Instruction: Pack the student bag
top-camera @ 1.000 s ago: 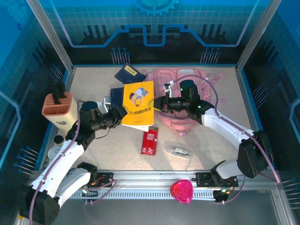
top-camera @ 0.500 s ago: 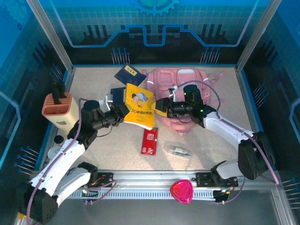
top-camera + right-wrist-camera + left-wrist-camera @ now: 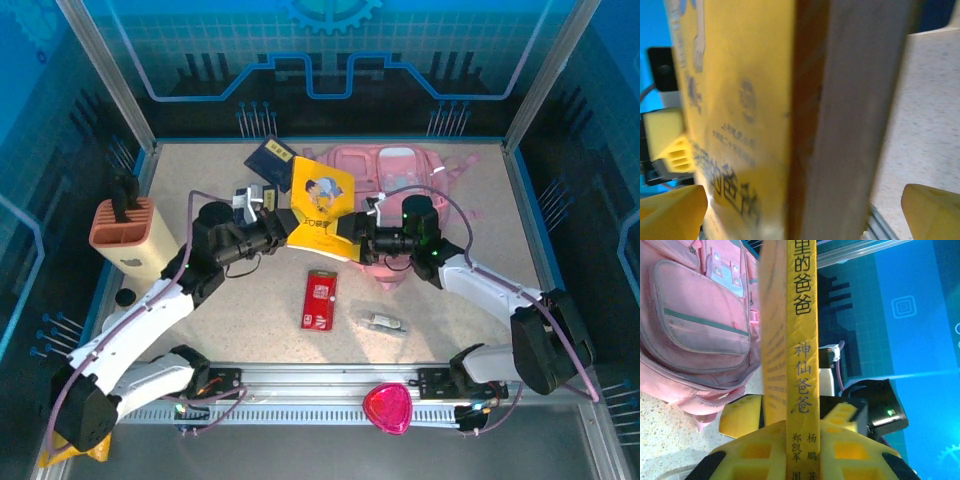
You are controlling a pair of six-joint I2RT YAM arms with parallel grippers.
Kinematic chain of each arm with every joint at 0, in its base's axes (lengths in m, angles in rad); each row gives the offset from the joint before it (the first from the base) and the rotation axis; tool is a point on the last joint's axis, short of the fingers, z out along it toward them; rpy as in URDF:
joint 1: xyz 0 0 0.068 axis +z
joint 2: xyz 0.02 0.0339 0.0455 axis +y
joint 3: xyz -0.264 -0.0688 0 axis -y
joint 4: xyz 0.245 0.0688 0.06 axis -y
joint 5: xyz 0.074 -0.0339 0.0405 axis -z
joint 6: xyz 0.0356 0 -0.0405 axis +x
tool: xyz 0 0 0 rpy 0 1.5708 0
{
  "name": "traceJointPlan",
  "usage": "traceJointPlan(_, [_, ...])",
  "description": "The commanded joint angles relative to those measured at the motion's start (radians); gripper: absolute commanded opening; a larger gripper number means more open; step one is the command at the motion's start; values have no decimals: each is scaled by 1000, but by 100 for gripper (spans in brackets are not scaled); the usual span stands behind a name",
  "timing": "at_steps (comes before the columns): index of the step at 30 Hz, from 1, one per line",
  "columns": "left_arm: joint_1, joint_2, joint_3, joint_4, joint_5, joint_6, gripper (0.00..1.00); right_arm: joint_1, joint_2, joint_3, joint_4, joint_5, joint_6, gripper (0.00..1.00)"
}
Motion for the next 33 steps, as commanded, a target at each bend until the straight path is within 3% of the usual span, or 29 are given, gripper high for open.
traceJointPlan(1, [-9,-8,70,35,-37,46,0,-21,-48,-24,243,-57,132,100])
traceJointPlan(8, [-13,-35,53,-131,-121,123,0,-51,-132,-12,119,-42,53,80])
traceJointPlan(14, [-37,-37,4,-68,-126,112,0,-64,-186,-12,-9,12,-67,63])
traceJointPlan(22, [-112,25,52,-27,-149,149,0,-63,-153,-29,9,-1,-42,49])
traceJointPlan(33, [-125,55,62,-54,-171,179,0,-88,-219,13,-285,44,-237,7])
